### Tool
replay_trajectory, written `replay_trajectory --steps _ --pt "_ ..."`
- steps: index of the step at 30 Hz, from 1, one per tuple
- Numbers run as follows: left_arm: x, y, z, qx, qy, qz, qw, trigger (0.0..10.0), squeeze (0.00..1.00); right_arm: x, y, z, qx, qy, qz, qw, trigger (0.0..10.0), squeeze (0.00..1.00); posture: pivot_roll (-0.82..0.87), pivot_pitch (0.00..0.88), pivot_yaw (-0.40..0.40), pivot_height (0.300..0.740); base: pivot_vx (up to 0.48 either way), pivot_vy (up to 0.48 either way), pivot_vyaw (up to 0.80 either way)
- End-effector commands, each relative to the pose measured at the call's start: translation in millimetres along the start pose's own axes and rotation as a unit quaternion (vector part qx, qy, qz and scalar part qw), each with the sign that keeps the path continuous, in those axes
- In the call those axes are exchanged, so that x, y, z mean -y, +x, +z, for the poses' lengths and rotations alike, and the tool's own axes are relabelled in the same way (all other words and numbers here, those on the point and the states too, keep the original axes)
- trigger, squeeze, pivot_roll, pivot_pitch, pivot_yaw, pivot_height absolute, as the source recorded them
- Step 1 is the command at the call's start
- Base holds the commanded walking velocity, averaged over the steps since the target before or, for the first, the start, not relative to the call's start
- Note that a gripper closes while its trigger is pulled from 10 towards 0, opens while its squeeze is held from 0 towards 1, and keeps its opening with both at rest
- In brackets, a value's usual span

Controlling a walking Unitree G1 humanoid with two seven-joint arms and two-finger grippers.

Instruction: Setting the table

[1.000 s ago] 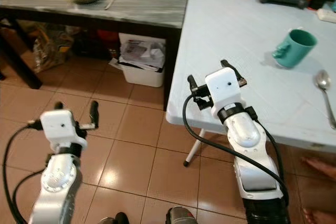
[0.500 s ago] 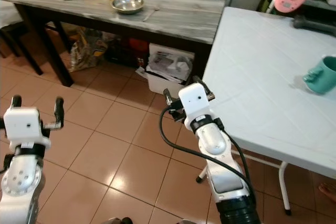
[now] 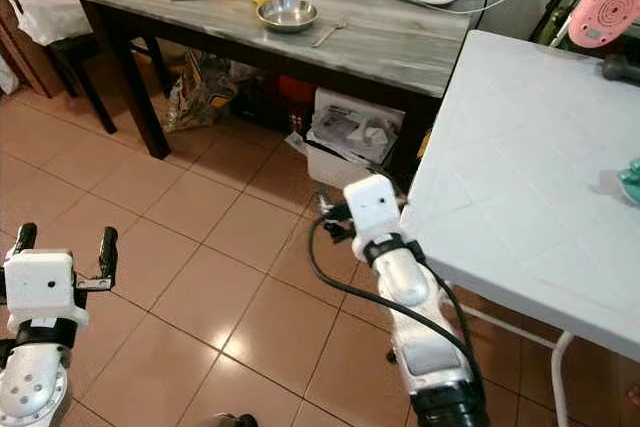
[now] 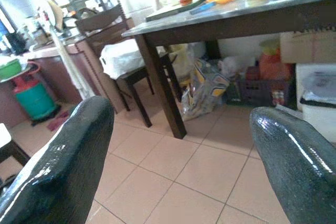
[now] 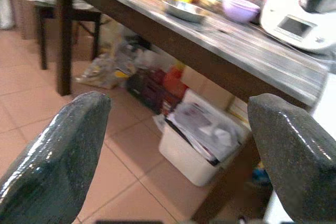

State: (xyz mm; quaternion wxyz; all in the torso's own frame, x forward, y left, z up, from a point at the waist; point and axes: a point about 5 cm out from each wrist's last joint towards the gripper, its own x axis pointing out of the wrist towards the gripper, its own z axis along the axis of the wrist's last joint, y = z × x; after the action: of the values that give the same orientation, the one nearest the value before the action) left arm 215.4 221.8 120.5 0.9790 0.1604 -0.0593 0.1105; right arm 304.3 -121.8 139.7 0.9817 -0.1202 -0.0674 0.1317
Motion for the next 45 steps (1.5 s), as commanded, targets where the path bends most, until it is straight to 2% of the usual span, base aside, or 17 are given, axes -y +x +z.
replay_trajectory --steps 1,2,3,7,11,20,33,45 --pt "0.3 -3.6 -6 -0.014 -0.002 -0.014 1.000 10.0 0.00 6.2 -6.2 -2 -0.003 -0.004 -0.015 1.000 10.0 0.00 -0.03 0.068 0.023 0.740 0.000 0.000 0.00" --pt "2.4 -5.8 -12 -0.025 -0.009 -0.024 0.999 10.0 0.00 7.4 -15.7 -11 -0.012 -0.006 -0.018 1.000 10.0 0.00 -0.04 0.067 0.029 0.740 0.000 0.000 0.00" --pt "2.4 -5.8 -12 -0.025 -0.009 -0.024 0.999 10.0 0.00 7.4 -15.7 -11 -0.012 -0.006 -0.018 1.000 10.0 0.00 -0.04 0.067 0.029 0.740 0.000 0.000 0.00" --pt "19.3 -2.8 -9 -0.022 -0.033 -0.053 0.998 10.0 0.00 13.5 -31.8 -21 -0.031 -0.008 -0.036 0.999 10.0 0.00 -0.07 0.070 0.049 0.740 0.000 0.000 0.00" --pt "28.7 1.4 -5 -0.017 -0.056 -0.059 0.997 10.0 0.00 14.0 -35.4 -22 -0.036 -0.007 -0.042 0.998 10.0 0.00 -0.09 0.065 0.054 0.740 0.000 0.000 0.00" --pt "43.7 1.6 0 -0.014 -0.075 -0.086 0.993 10.0 0.00 17.6 -30.0 -17 -0.030 -0.011 -0.042 0.999 10.0 0.00 -0.11 0.066 0.047 0.740 0.000 0.000 -0.70" --pt "51.3 3.2 10 -0.002 -0.107 -0.104 0.989 10.0 0.00 13.9 -23.3 -11 -0.018 -0.026 -0.018 0.999 10.0 0.00 -0.10 0.084 0.035 0.740 0.000 0.000 0.00" --pt "49.4 3.8 14 0.008 -0.105 -0.112 0.988 10.0 0.00 16.2 -21.1 -4 -0.003 -0.030 -0.022 0.999 10.0 0.00 -0.10 0.081 0.037 0.740 0.207 0.000 0.00"
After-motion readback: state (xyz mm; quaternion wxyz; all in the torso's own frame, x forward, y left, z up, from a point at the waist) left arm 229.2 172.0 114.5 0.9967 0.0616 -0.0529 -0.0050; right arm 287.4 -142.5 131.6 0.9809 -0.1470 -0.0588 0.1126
